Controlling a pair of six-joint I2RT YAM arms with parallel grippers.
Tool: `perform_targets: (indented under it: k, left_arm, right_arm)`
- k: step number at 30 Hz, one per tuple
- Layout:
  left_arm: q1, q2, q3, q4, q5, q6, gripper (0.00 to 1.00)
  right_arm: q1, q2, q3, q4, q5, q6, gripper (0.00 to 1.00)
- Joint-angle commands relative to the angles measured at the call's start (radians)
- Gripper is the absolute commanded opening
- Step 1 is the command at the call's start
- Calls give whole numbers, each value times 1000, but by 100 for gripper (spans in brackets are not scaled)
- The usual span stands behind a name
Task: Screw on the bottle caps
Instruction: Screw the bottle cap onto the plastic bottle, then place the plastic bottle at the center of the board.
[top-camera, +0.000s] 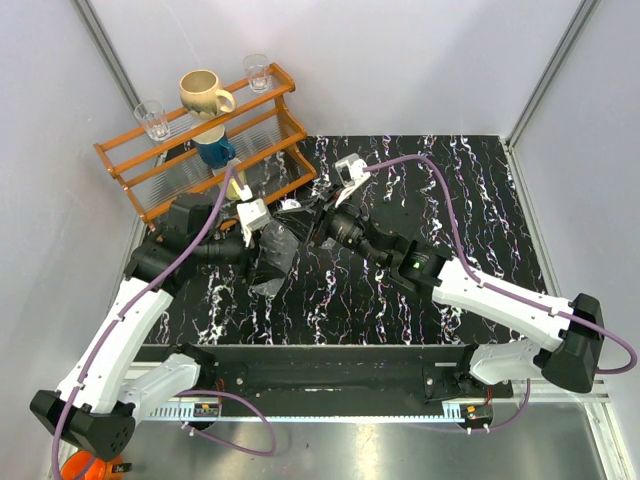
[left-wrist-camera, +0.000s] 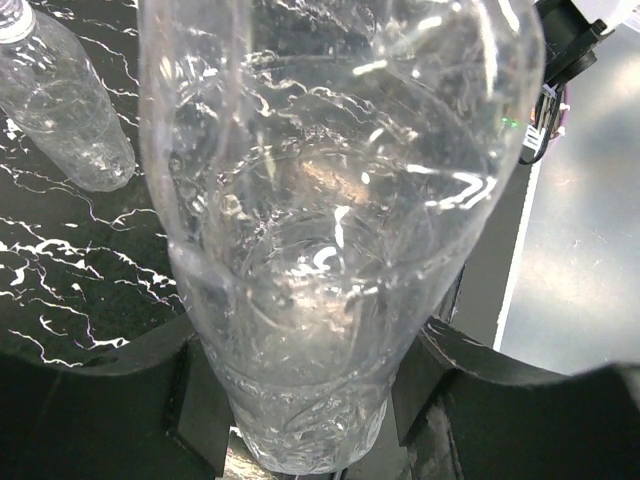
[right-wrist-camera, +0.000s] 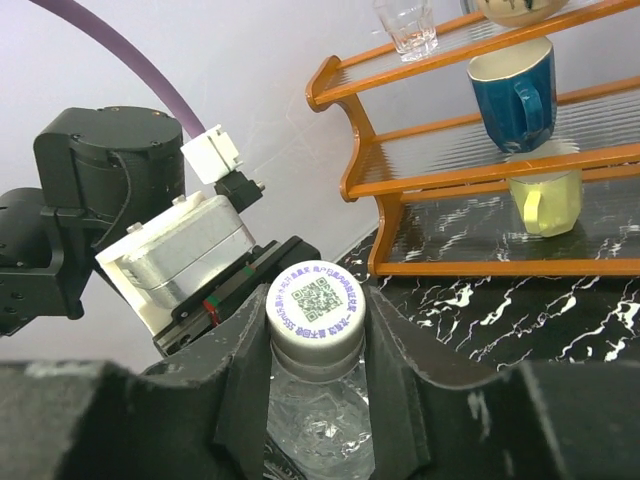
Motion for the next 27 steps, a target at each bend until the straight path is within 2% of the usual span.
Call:
perform_targets:
  k: [1, 3, 4, 5, 6, 7, 8, 9, 15, 19, 24, 27]
  left_arm:
    - [5, -11, 8, 23, 68, 28, 0]
    - [5, -11, 12, 23, 63, 23, 1]
    - [5, -10, 14, 26, 47, 17, 8]
    - [5, -11, 15, 29, 31, 8, 31]
    - [5, -11, 23, 32, 10, 2, 48]
    - [5, -14, 26, 32, -33, -3, 61]
    - [5, -17, 34, 33, -55, -12, 91]
    - [7, -19, 48, 33, -78, -15, 99]
    - [39, -42, 124, -14, -197, -10, 99]
    - [77, -60, 179, -59, -240, -12, 99]
    - [131, -27, 290, -158, -314, -17, 99]
    - [200, 15, 351, -241, -331, -12, 99]
  right_arm:
    - [1, 11, 11, 49, -14, -35, 33]
    - [1, 11, 7, 46, -21, -46, 22]
    - [1, 10, 6, 46, -24, -51, 19]
    - [1, 5, 3, 37, -21, -57, 16]
    - [1, 1, 3, 31, -21, -75, 12]
    - [1, -7, 4, 22, -18, -91, 11]
    - [1, -15, 9, -7, -5, -106, 11]
    - [1, -21, 10, -24, 2, -143, 10]
    - [1, -62, 4, -123, 58, -288, 8]
    - [2, 20, 0, -101, 39, -347, 8]
    - [14, 163, -46, 146, -22, -420, 6]
    - [21, 313, -29, 296, -42, -483, 7]
